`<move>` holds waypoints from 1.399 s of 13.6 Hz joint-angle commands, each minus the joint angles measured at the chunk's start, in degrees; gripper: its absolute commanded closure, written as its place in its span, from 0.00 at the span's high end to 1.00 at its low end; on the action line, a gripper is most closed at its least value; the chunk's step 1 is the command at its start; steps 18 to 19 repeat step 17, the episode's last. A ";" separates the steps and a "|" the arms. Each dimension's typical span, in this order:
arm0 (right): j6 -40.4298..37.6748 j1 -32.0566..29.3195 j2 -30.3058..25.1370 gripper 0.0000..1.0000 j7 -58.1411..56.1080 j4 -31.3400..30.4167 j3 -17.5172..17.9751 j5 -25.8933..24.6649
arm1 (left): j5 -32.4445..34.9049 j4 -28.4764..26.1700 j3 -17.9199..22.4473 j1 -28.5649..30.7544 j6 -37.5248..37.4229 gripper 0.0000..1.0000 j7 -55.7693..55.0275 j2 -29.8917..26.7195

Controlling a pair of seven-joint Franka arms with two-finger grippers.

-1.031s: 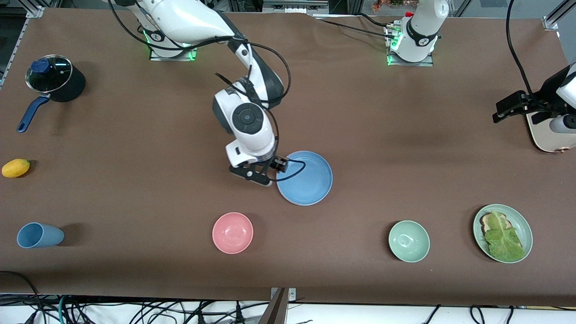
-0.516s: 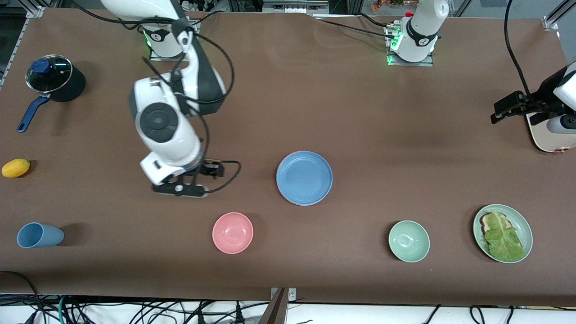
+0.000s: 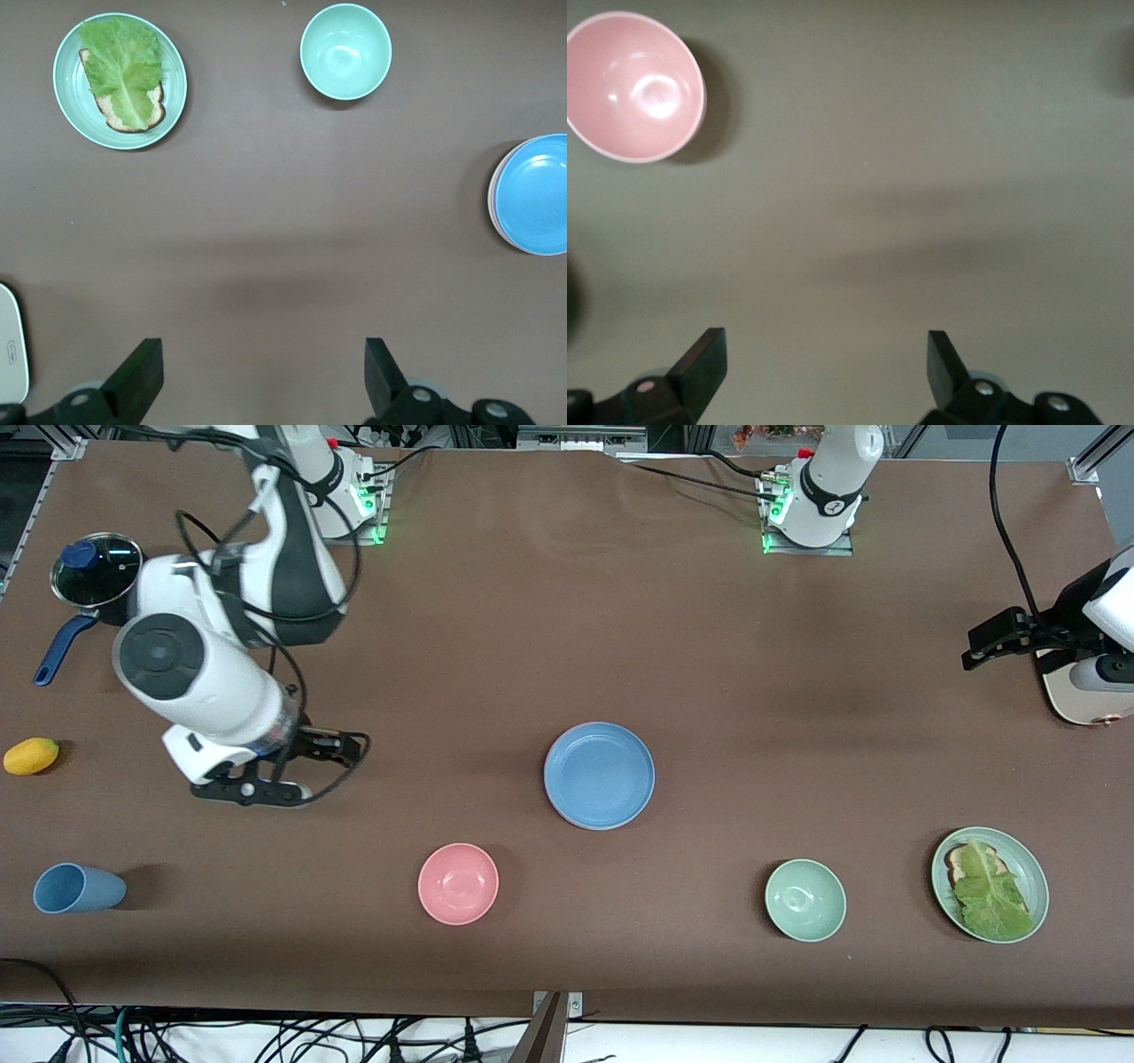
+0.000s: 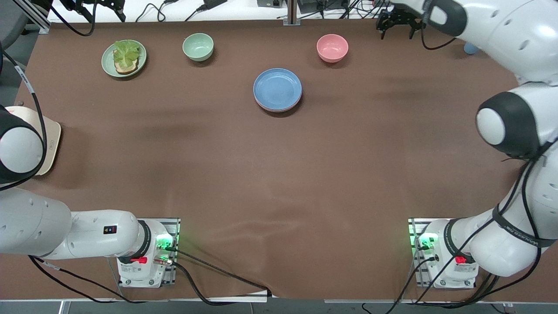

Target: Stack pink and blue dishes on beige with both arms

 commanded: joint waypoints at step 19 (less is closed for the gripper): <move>-10.27 -25.66 -17.37 1.00 -10.54 -5.40 19.69 -4.35 | 2.56 1.93 -0.43 0.00 2.07 1.00 1.35 0.16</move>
